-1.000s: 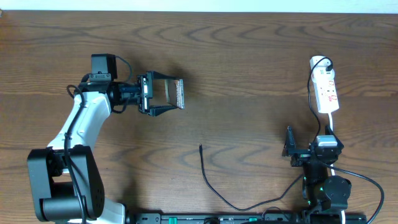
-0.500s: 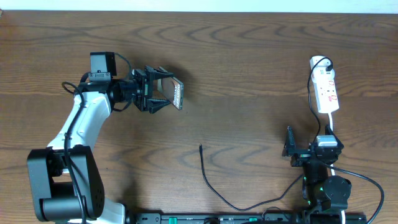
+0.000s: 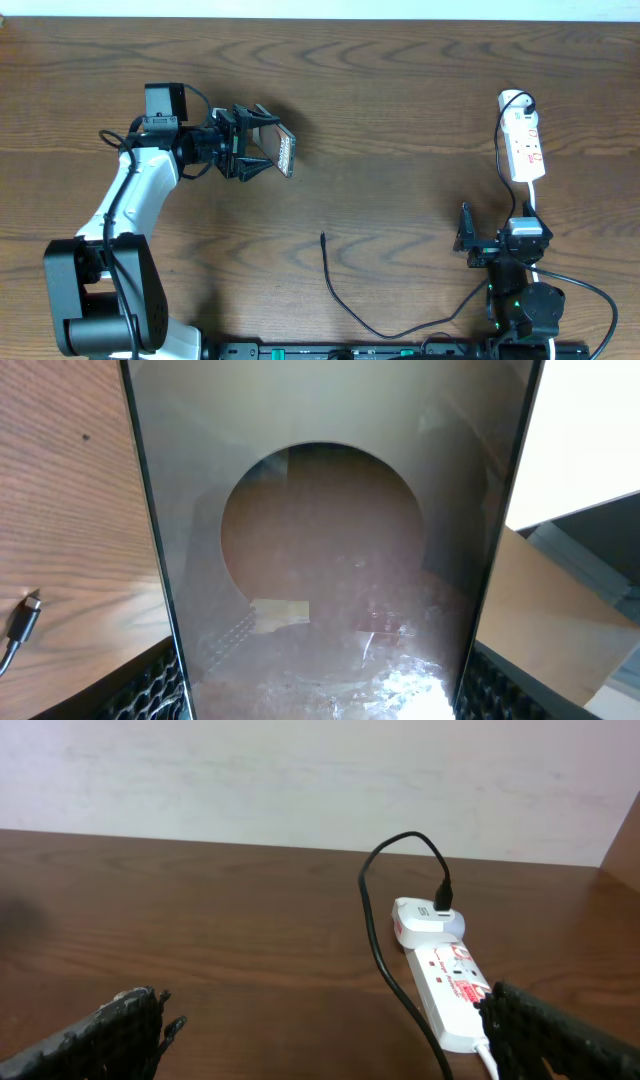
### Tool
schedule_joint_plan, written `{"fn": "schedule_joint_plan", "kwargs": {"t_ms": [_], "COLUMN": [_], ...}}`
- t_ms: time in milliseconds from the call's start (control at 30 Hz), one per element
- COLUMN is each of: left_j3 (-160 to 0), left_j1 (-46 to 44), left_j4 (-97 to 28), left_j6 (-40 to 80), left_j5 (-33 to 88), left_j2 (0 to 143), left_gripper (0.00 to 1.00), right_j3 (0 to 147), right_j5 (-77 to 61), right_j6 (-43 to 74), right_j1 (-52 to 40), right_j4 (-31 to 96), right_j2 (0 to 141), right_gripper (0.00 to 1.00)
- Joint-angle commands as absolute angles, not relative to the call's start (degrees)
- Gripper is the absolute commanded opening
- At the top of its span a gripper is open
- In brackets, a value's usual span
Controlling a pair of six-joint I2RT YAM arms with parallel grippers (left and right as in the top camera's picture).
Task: Plug charger to phone and switch on socket
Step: 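Move the right gripper toward the phone held by the left gripper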
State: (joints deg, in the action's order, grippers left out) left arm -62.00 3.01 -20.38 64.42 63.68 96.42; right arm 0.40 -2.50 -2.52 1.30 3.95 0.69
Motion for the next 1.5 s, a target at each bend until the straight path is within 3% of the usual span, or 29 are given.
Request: {"fn": "schedule_joint_plan", "kwargs": {"t_ms": [0,300,500,733,1067,1467], "left_j3": [-63.57,-63.57,-63.57,-63.57,-63.57,-63.57], "left_j1": [3.20,3.14,1.96,-1.04,-4.60,-8.54], "left_j4": [-18.26,-14.87,-14.11,-13.50,-12.29,-10.94], "left_j6": [63.44,63.51,63.75,65.43,69.43,76.25], "left_j5": [63.61,60.23,56.62,53.60,46.59,39.68], "left_j2": [94.61,94.61,94.63,94.63,94.63,94.63], "left_gripper": [0.07,0.07,0.07,0.07,0.07,0.07], "right_j3": [0.32,1.28,7.38,21.17,41.04,45.06], "right_j5": [-2.57,-16.73,-21.85,-30.44,-57.45,-57.12], "right_j6": [-1.10,15.40,16.73,16.67,21.19,20.95], "right_j1": [1.45,1.45,1.45,1.45,-0.95,-13.56], "right_j4": [3.51,-6.61,-6.17,-0.01,2.37,-14.02], "right_j2": [0.47,0.51,6.81,27.14,60.34,78.15], "right_gripper": [0.99,0.99,0.99,0.99,0.99,0.99]}}
